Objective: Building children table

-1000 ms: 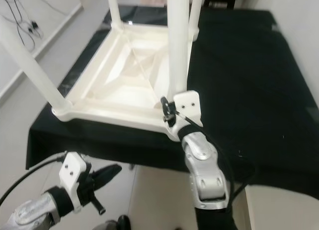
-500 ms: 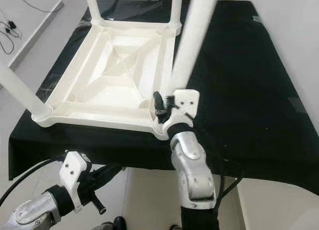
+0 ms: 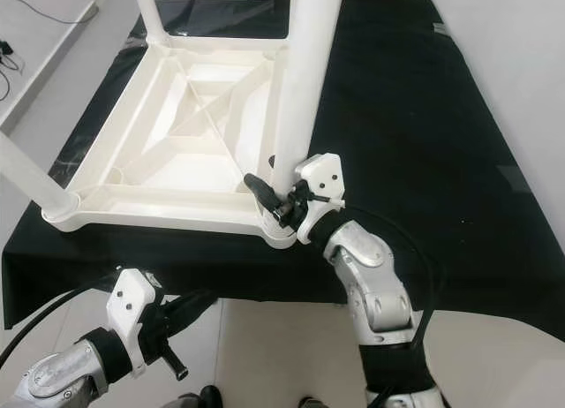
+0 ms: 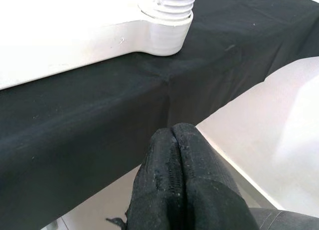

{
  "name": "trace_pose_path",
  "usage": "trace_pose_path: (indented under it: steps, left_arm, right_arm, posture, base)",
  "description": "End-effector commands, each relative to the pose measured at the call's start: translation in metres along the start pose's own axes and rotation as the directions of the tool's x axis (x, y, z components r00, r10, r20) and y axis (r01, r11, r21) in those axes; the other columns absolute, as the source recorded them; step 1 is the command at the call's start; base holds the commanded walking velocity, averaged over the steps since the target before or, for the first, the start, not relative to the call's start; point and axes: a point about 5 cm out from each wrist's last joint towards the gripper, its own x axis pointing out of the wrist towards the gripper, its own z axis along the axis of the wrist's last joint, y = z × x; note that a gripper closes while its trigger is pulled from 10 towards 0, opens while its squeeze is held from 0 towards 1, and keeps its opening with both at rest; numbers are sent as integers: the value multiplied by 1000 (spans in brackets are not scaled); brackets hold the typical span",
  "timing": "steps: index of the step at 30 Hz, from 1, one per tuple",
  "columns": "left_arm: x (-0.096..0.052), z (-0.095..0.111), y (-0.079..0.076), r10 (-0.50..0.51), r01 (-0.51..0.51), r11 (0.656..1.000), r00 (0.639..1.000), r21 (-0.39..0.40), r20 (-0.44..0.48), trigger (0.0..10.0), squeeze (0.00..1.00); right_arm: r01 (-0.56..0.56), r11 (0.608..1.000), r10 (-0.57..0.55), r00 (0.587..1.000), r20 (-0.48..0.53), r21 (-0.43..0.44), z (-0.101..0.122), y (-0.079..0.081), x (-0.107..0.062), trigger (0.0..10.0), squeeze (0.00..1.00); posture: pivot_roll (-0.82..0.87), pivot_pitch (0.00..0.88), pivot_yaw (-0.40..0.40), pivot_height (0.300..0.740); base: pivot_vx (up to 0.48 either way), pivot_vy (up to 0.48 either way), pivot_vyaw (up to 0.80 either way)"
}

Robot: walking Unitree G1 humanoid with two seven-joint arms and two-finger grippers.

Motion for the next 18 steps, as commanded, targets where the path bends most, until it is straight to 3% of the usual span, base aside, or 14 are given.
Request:
trace_pose_path:
  steps: [1, 5, 8, 18]
  left_arm:
    - [-2, -6, -2, -10, 10, 1000, 1000, -5, -28, 10000, 0]
    - [-2, -5, -2, -11, 11, 1000, 1000, -4, -28, 10000, 0]
    - [-2, -5, -2, -10, 9, 1000, 1000, -4, -27, 10000, 0]
    - [-1, -4, -2, -8, 8, 1000, 1000, -4, -25, 10000, 0]
  right_arm:
    - [-95, 995, 95, 995, -27, 6, -10, 8, 2, 10000, 0]
    - [-170, 985, 171, 985, -20, 27, -11, -1, 2, 10000, 0]
    - [-293, 955, 294, 955, -46, 37, -17, -7, 0, 10000, 0]
    - [-327, 944, 329, 940, -86, 30, -21, -14, 9, 10000, 0]
  posture:
    - [35, 232, 47, 740]
    - [40, 237, 49, 740]
    - [41, 238, 49, 740]
    - [43, 243, 47, 740]
  base:
    - [0, 0, 0]
    - [0, 0, 0]
    - [0, 0, 0]
    - [0, 0, 0]
